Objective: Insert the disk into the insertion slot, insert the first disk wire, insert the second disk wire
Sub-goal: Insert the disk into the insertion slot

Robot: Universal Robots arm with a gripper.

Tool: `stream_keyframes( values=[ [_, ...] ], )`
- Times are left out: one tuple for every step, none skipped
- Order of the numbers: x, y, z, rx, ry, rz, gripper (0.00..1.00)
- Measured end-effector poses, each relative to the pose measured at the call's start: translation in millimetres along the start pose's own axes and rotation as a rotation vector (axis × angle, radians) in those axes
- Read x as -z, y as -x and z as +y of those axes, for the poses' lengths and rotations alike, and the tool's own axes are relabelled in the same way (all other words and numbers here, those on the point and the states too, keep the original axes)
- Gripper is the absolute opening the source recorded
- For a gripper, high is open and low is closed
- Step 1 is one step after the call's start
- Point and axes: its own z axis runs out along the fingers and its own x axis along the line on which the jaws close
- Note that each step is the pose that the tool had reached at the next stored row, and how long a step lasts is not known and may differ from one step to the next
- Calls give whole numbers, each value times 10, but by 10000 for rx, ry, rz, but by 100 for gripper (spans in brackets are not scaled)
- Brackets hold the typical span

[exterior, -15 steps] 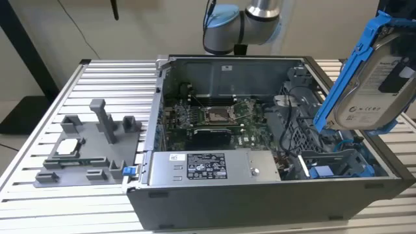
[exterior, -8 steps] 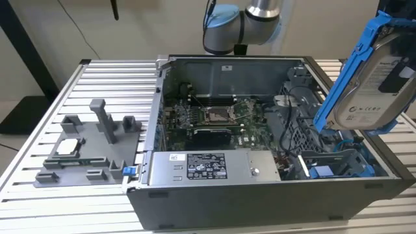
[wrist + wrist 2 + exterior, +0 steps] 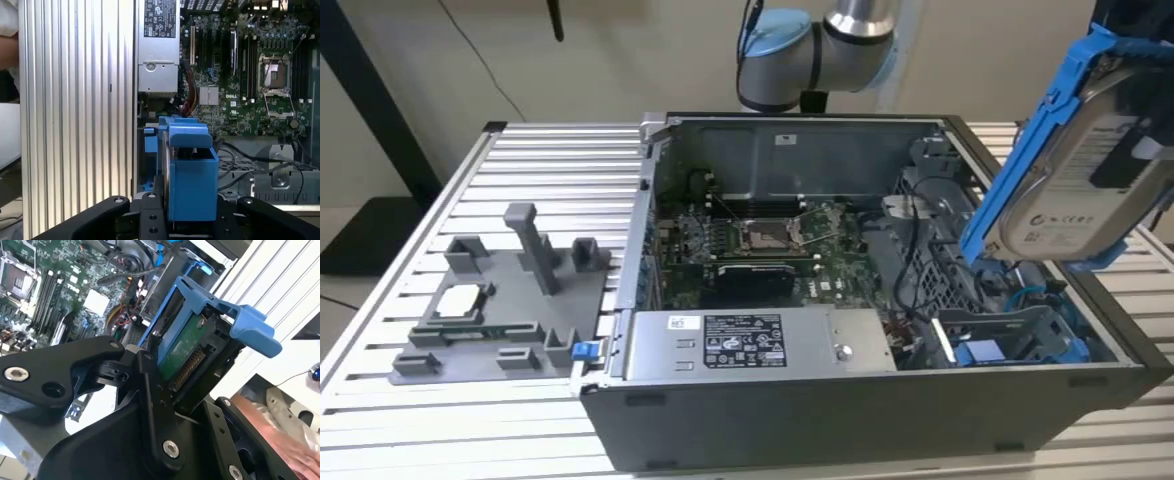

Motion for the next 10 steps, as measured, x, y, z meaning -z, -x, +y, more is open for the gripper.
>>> stream_keyframes(
  values=[
    [-2, -1, 0, 2, 0, -36, 0],
    [-5, -3, -1, 3, 2, -71, 0],
    [-8, -7, -2, 4, 2, -104, 0],
    [-12, -10, -3, 5, 2, -126, 0],
    [-18, -13, -4, 6, 3, -141, 0],
    [-25, -18, -5, 6, 2, -149, 0],
    [-32, -25, -6, 6, 2, -156, 0],
    [-39, -36, -8, 7, 1, -163, 0],
    [-48, -48, -10, 7, 1, -170, 0],
    [-58, -59, -12, 7, 1, -173, 0]
  ],
)
